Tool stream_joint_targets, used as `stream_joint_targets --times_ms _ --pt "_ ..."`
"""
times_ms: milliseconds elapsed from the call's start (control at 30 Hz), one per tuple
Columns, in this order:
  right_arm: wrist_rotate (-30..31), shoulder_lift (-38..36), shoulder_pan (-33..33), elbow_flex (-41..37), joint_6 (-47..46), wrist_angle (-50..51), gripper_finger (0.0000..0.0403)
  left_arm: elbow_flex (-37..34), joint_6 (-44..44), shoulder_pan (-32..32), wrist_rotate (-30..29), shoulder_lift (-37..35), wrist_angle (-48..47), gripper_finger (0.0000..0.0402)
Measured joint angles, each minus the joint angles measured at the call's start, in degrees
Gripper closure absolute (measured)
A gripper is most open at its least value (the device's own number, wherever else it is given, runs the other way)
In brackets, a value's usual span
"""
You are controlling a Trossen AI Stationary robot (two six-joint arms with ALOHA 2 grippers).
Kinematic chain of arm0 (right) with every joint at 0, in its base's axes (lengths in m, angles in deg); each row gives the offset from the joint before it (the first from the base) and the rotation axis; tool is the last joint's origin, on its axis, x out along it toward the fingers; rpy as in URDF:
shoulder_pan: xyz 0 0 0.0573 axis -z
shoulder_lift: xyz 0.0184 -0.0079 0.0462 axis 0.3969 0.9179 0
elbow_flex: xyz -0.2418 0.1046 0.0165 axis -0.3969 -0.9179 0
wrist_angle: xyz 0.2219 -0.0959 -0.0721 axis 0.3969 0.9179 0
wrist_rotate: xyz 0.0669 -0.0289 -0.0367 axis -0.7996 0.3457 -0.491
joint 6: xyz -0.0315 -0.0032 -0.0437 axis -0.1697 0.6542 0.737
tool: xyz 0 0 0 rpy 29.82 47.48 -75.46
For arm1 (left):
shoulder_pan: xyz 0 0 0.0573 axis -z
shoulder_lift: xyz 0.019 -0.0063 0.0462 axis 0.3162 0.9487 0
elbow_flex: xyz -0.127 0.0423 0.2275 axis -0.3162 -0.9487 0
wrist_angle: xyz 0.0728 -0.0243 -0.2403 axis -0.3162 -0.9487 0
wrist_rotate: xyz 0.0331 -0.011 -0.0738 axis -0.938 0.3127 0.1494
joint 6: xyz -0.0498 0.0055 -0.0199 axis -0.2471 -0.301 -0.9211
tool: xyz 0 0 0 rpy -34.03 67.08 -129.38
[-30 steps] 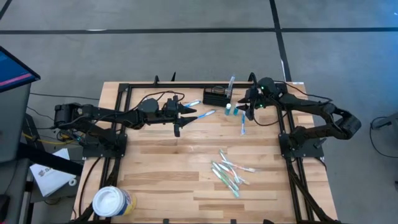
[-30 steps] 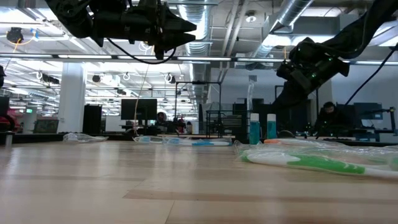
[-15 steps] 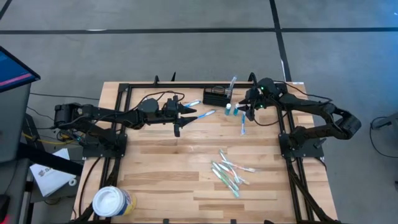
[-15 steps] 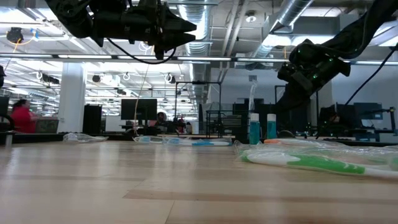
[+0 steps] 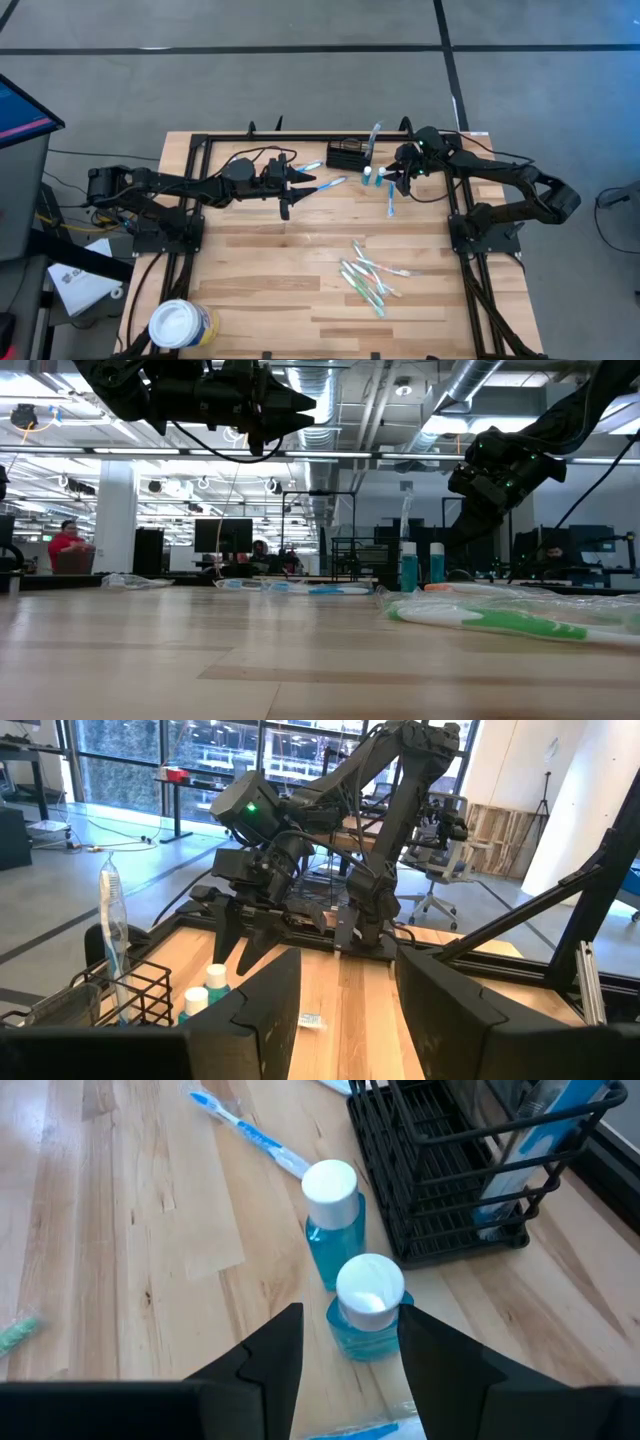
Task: Pick & Place toothbrushing station
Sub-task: Put the mouthwash into the mesh organizer
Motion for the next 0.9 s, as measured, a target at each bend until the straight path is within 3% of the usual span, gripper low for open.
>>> stream_joint_targets --times_ms 233,533,900 --pt "1.95 0.02 0.0 1.07 1.45 0.96 0.0249 0.0 0.0 0.0 0.0 0.0 0.0 0.0245" --pt "5.26 0.02 -2.34 9.15 3.58 13.36 0.0249 0.0 0.0 0.0 0.0 0.0 0.0 0.0245" --pt "15.73 0.02 -8.22 16.64 6.42 23.6 0.0249 0.0 0.0 -0.02 0.0 0.0 -0.07 0.0245"
